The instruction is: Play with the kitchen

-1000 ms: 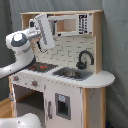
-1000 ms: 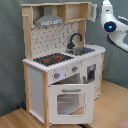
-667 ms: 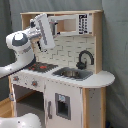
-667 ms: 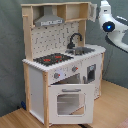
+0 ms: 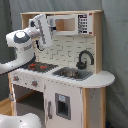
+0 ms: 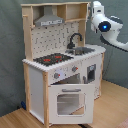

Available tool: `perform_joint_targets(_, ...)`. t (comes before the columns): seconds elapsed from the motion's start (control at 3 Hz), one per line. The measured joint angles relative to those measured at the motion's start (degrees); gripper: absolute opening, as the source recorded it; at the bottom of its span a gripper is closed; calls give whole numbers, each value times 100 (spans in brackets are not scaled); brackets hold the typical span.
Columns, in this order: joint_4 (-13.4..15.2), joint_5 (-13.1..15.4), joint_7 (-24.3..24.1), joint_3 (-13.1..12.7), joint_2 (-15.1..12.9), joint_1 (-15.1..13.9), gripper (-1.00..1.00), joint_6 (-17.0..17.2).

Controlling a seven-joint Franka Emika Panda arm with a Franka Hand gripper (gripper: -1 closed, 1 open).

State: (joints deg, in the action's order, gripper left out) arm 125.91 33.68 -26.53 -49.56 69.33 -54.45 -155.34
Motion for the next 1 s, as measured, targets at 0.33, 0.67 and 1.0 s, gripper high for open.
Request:
perform_joint_targets(0.33, -351, 1, 3, -216, -282, -309, -100, -211)
perform_joint_targets(0.67, -702, 1, 24, -388, -434, -654, -100, -408)
perform_joint_targets(1.0, -1114, 1, 29, -655, -547, -1002, -100, -523)
